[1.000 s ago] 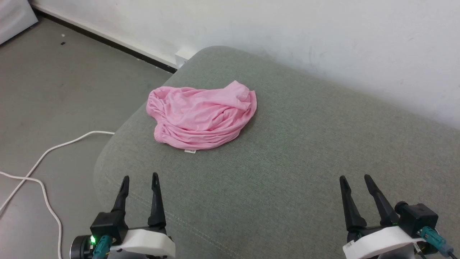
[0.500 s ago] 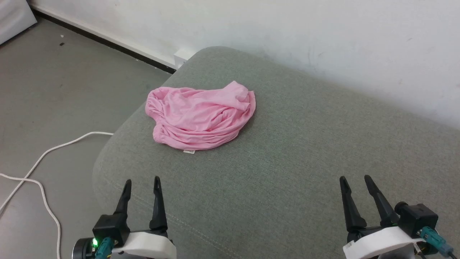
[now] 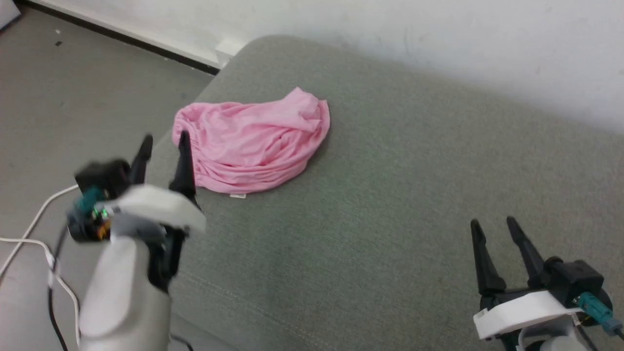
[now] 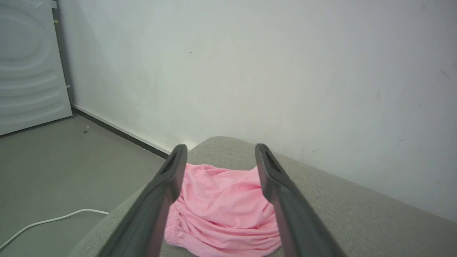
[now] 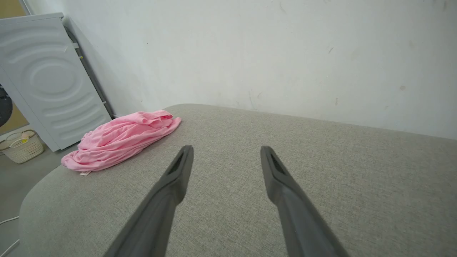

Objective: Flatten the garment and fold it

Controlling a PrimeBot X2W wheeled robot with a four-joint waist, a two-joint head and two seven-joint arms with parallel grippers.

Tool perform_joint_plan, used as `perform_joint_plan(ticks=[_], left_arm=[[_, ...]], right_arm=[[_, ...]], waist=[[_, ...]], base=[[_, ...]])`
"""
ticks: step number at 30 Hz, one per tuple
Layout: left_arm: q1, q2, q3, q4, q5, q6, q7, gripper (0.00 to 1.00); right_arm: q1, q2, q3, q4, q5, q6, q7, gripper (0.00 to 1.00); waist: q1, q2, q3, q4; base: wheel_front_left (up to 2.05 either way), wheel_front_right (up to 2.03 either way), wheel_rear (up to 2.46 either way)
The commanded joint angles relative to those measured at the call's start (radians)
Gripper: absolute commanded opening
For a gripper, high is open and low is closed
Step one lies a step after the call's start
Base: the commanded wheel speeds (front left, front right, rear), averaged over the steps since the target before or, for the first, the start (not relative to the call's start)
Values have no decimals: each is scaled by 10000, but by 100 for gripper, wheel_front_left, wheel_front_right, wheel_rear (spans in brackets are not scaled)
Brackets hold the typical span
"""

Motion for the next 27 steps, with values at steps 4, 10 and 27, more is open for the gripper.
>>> perform_joint_plan(ticks=[4, 10, 27], left_arm=[[-1372, 331, 155, 864, -534, -360, 1001, 100], [-2481, 567, 168, 1914, -1422, -651, 3188, 100], [-2775, 489, -428, 3306, -1659, -265, 5391, 45]], right_arm=[[-327, 15, -252, -168, -441, -19, -45, 100], [-591, 15, -518, -653, -806, -19, 138, 100], [-841, 15, -619, -1283, -1065, -19, 449, 100]], waist=[[-1, 0, 1371, -830], [-1, 0, 2497, -1411], [-1, 0, 3404, -1436]], base=[[0, 0, 0], [0, 0, 0], [0, 0, 0]])
